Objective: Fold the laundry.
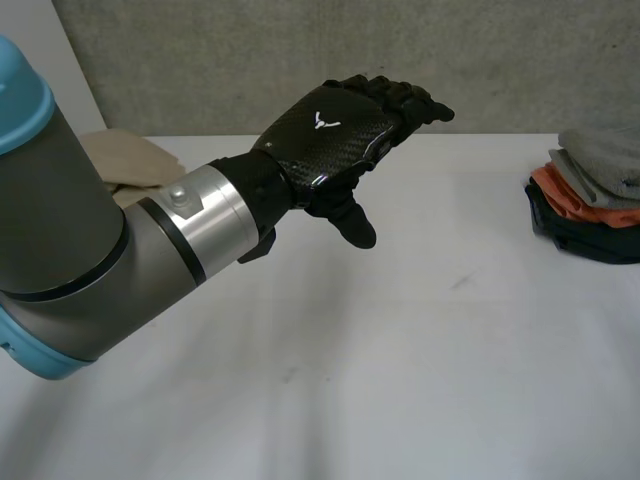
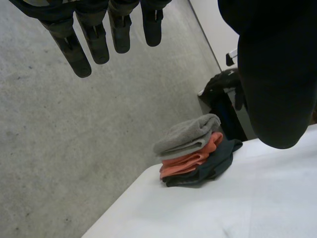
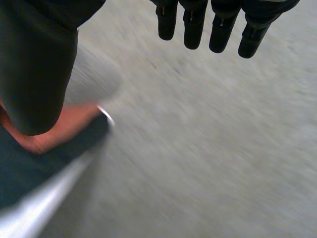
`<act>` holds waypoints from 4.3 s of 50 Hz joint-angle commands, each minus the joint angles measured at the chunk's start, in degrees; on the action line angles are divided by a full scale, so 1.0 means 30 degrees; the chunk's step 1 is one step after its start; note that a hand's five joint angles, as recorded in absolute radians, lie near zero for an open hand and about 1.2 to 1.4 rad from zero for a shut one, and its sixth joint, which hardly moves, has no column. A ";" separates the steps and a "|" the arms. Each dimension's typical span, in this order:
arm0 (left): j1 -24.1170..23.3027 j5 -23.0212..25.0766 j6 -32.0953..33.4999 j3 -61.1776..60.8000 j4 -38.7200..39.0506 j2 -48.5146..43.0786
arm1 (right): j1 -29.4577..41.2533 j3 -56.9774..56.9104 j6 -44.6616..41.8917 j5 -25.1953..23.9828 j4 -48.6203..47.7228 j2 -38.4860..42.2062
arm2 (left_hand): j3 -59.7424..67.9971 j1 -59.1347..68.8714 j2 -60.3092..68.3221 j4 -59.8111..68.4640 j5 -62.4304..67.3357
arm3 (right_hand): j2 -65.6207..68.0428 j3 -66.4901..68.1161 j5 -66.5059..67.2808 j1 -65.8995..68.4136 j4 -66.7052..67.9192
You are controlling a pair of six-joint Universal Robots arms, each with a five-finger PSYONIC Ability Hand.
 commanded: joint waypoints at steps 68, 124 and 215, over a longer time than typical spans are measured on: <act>0.2952 -0.0218 -0.6242 -0.4960 1.0110 0.0355 | 1.3805 1.3105 -0.2338 0.5708 -0.0759 -0.9498 | 2.2718 2.3181 2.2803 2.2760 2.2471 | -0.0739 -0.0698 -0.0916 -0.1014 -0.0643; -0.1826 -0.4023 0.5008 -0.3176 0.1115 -0.3426 | 1.5590 1.3543 -0.3628 0.5708 1.1610 -1.0936 | 0.4277 0.4741 0.4362 0.4319 0.4030 | 0.3433 0.3474 0.3257 0.3158 0.3529; 0.5000 -0.7012 0.5889 -1.0118 0.3544 -0.0732 | 2.5933 0.9588 -0.0930 1.2447 0.7650 -0.9703 | 0.6689 0.7153 0.6774 0.6732 0.6442 | 0.6858 0.6899 0.6682 0.6583 0.6954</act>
